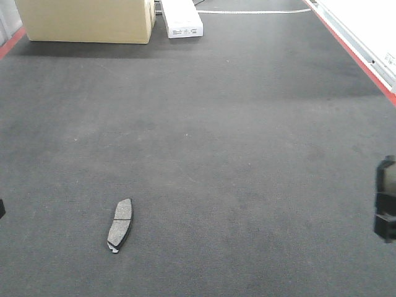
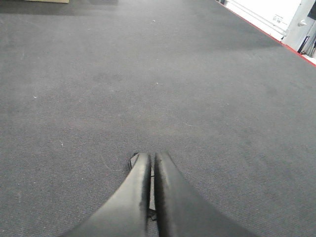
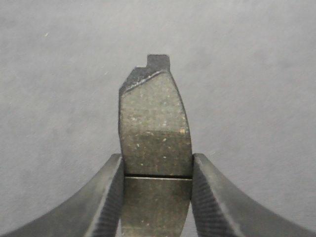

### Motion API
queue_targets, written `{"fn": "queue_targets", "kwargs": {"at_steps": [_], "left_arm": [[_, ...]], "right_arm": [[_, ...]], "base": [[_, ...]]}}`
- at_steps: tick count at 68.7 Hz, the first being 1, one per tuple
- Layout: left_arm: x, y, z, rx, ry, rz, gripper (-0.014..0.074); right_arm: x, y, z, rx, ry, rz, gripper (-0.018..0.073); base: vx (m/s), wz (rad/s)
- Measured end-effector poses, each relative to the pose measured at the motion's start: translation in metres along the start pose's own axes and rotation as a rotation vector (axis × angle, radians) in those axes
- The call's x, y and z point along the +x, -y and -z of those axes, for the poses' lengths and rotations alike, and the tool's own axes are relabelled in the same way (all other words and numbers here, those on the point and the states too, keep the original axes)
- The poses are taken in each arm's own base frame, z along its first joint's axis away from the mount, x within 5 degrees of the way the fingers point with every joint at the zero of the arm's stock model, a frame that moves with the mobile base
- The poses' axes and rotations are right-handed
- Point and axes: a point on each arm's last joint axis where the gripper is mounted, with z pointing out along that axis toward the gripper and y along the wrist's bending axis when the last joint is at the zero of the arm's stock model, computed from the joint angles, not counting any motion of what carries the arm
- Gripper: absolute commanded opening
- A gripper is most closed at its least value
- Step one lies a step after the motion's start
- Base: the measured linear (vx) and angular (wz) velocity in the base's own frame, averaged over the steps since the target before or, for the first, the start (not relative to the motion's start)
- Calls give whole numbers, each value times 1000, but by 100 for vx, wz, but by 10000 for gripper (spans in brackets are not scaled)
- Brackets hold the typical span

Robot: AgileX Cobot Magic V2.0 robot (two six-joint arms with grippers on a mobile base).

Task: Move and align brake pads A on conveyor
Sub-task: 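Lower the right gripper beside the first pad and open it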

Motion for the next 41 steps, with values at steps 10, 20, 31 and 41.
{"fn": "queue_targets", "kwargs": {"at_steps": [10, 20, 31, 41], "left_arm": [[0, 0, 0, 0, 0, 0, -6], [0, 0, 0, 0, 0, 0, -6], [0, 0, 0, 0, 0, 0, -6], [0, 0, 0, 0, 0, 0, -6]], "right_arm": [[-14, 1, -28, -53, -80, 2, 8], [-31, -9, -63, -147, -142, 30, 13], [-37, -53, -107, -285, -230, 132, 15], [-30, -93, -141, -347, -343, 115, 18]], "base": [[0, 0], [0, 0], [0, 0], [0, 0]]}}
